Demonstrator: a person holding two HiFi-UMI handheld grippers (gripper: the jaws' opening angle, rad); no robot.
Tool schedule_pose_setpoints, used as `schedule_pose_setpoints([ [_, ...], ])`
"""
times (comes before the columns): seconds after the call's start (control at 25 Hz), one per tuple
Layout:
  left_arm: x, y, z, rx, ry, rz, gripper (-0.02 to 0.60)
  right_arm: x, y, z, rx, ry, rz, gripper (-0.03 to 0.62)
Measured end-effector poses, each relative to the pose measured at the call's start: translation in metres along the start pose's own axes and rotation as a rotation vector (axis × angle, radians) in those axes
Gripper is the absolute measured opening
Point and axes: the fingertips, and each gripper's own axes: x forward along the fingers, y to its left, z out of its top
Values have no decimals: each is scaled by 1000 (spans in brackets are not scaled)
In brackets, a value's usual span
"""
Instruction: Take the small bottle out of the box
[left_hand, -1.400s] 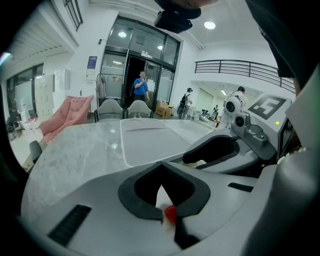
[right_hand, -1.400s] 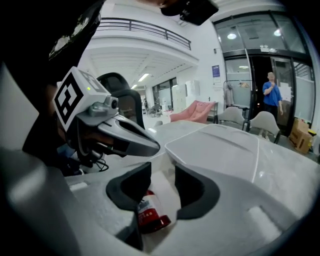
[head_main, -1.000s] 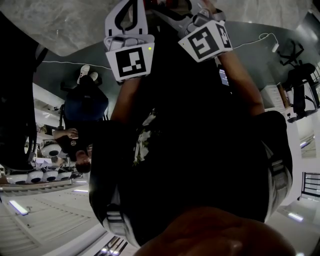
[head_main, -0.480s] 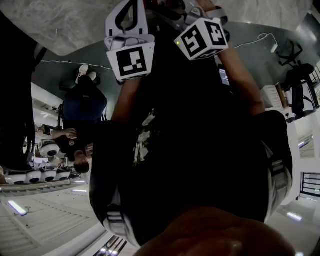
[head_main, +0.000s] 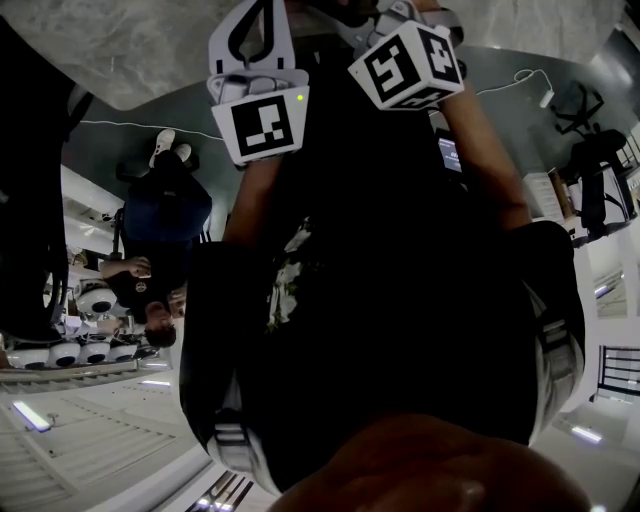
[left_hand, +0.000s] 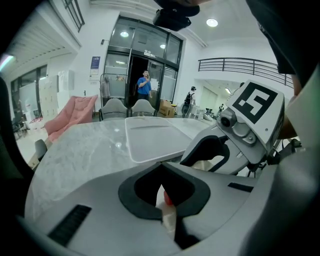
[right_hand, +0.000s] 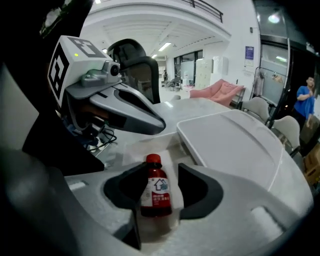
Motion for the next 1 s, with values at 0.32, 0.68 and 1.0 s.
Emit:
schedule_pose_setpoints([
  [0.32, 2, 0, 0, -2, 0, -2, 8, 17, 21, -21, -29, 182, 115, 196],
  [0.68, 3, 5, -1, -3, 7, -2, 8, 29, 21, -29, 1, 310, 115, 199],
  [1.0, 4, 8, -1, -6, 7, -3, 8, 31, 21, -31, 18, 352, 127, 206],
])
